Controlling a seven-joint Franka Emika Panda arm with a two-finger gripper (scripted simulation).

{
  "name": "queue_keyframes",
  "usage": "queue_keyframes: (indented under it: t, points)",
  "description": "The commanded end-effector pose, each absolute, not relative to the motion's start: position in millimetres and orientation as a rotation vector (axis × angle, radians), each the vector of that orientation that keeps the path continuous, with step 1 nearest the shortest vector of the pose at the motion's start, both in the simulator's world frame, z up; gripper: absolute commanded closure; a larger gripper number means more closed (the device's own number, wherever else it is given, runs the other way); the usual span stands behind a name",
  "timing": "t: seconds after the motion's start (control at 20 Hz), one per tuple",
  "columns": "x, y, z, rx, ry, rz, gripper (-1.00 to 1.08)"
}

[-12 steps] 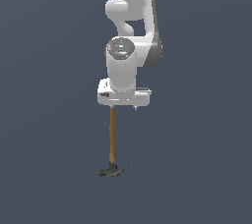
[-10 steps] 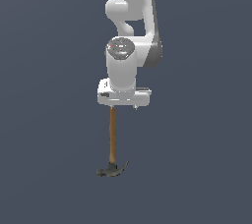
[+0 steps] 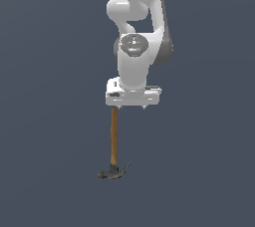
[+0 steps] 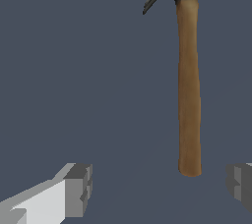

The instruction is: Pick up the object and move it to a goal position.

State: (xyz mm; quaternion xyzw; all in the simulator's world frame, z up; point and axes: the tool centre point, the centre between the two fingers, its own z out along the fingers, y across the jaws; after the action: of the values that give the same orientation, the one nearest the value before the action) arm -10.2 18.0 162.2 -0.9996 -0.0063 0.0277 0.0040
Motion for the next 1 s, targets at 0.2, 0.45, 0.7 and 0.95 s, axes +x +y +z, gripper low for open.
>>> queue_keyframes:
  t: [0.2,0.45,0.7,0.95]
  points:
    - [-10,17,162,-3.133,-0.019,0.089,-0.92]
    - [-2,13,155,-3.132,-0.004,0.081,-0.92]
    - [14,4,140,-3.132,0.024,0.065,-0.92]
    - [37,-12,116,-3.133,0.066,0.042,-0.92]
